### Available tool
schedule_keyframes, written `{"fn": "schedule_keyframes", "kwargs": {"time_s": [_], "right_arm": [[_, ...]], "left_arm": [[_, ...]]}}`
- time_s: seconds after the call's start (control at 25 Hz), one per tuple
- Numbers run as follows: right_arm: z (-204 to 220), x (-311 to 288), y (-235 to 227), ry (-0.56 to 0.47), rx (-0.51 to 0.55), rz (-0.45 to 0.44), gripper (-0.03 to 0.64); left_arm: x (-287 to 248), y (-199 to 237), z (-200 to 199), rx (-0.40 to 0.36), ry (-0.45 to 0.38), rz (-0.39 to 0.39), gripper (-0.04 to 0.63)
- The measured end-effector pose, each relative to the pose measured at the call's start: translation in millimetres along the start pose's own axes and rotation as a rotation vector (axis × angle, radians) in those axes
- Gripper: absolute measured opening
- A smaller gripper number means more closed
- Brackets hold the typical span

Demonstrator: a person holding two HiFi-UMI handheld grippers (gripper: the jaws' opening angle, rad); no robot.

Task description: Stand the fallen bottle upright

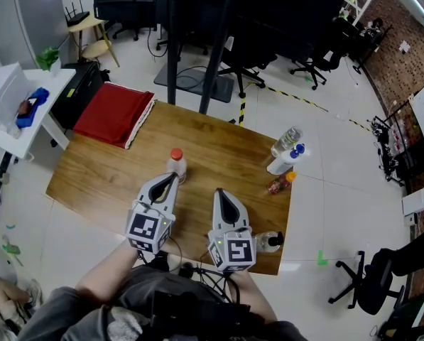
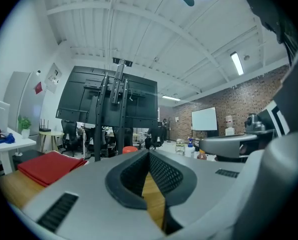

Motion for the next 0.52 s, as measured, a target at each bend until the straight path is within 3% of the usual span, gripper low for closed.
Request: {"fn": "schedule_keyframes", "kwargs": {"time_s": [0.52], "right_arm": [[-1.7,-3.9,1.1,0.006,-0.001,0.009,0.005]], "left_arm": [[-1.5,9.6,-0.4,0.032,0.015,0.006,0.025]]}}
Point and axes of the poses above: the fingertips, and each gripper's own axes: x backward along the fingers, y to its left, z out of its underside, the point moved 7 cm from there along x, backward along the fingers, and after that the axes turned 11 degrees about y, right-handed, at the moved point
